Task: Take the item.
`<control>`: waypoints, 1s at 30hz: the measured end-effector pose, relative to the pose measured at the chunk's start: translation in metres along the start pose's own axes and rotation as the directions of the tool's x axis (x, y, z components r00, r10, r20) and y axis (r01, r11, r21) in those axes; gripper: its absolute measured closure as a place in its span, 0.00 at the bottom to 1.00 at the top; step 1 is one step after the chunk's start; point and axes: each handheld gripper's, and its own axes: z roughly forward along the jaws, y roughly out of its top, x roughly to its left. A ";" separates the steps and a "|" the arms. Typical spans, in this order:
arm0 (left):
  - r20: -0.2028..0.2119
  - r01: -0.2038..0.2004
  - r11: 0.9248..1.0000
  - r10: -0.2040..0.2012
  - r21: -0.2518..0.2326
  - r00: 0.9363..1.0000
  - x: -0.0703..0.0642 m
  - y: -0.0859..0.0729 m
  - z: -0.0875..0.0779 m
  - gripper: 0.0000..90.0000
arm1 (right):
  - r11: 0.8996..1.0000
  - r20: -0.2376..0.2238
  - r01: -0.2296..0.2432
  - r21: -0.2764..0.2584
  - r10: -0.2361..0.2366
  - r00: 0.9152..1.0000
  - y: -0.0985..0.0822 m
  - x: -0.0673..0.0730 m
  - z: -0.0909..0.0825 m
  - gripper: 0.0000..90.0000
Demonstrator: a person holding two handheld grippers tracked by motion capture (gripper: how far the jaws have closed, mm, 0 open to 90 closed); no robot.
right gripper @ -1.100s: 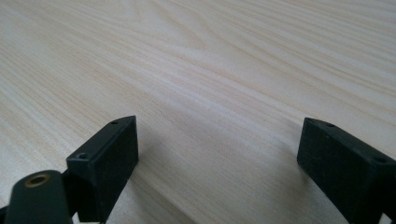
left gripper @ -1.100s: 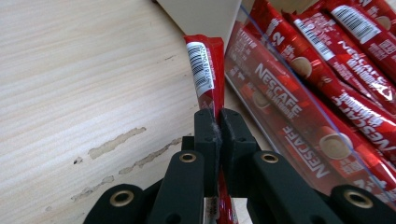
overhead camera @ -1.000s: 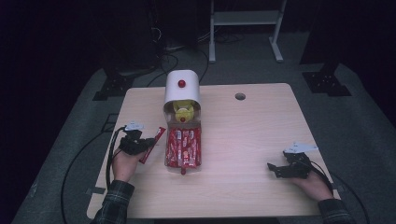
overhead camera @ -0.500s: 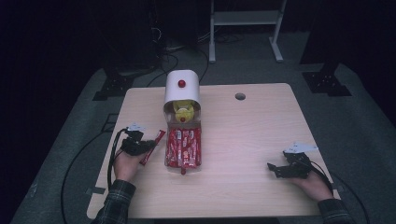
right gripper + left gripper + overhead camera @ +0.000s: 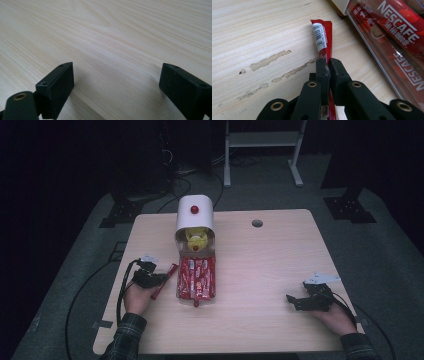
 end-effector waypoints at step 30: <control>-0.061 -0.028 0.999 0.025 -0.042 0.998 -0.005 -0.011 -0.019 0.10 | 1.000 -0.002 0.002 0.000 -0.002 1.000 0.000 0.000 0.000 0.13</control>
